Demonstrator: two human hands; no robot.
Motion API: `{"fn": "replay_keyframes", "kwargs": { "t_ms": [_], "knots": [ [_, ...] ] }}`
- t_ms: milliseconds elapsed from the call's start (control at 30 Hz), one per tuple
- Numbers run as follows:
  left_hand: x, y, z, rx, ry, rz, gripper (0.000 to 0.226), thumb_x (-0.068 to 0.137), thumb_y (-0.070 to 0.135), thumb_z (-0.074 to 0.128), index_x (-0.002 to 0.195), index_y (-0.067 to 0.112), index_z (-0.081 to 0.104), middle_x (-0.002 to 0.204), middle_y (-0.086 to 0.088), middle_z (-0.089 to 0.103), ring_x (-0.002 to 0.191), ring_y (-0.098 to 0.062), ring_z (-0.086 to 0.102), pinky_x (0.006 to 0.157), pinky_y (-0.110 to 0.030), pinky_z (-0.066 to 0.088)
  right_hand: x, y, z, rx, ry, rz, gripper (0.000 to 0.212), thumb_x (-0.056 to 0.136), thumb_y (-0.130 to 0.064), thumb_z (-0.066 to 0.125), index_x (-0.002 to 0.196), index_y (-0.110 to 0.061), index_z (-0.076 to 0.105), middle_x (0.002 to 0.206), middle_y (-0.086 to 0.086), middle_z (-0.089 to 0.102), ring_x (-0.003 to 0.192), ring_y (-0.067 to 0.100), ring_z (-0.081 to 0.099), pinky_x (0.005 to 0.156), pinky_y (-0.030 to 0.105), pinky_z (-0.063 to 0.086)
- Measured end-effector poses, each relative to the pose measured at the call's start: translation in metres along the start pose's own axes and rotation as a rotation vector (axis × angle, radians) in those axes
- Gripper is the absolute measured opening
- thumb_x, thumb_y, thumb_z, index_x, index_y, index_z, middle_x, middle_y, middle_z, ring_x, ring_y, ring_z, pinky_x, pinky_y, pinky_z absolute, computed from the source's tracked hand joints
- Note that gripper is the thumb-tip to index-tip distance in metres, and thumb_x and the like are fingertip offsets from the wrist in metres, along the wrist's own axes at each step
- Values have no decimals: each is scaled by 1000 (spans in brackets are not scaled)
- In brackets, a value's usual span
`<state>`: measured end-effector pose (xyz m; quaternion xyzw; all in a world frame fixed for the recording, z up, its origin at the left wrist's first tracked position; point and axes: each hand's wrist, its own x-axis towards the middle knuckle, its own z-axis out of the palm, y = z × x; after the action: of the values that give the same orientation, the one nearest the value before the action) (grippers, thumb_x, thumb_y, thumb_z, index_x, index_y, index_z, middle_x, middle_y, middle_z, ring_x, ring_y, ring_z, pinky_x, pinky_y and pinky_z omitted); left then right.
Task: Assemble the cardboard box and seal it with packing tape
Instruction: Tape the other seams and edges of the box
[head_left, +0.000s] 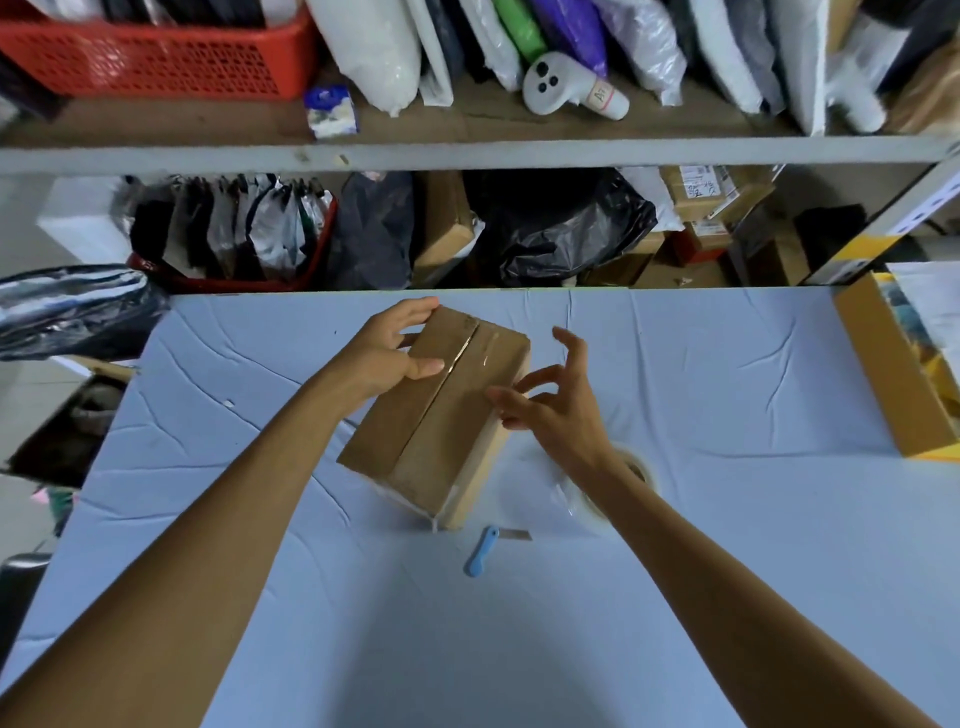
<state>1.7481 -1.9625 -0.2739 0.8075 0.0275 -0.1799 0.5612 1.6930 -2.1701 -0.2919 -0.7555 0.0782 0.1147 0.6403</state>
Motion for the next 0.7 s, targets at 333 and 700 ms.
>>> {"fn": "replay_keyframes", "kwargs": {
  "t_ms": [333,700],
  "knots": [
    [21,19,7,306,-153,143,61,77,14,77,130,30,51,131,8,53,126,-8,46,111,-35,35,-10,7,4,32,96,3,44,71,-36,83,92,-13,51,71,15,65,56,29,65,57,40,56],
    [21,23,23,421,-369,128,64,74,-2,75,126,28,54,130,10,53,122,-6,48,106,-26,36,-8,14,-17,-139,35,-39,28,77,-26,79,98,-14,67,88,-10,69,68,-6,64,62,17,53]
  ]
}}
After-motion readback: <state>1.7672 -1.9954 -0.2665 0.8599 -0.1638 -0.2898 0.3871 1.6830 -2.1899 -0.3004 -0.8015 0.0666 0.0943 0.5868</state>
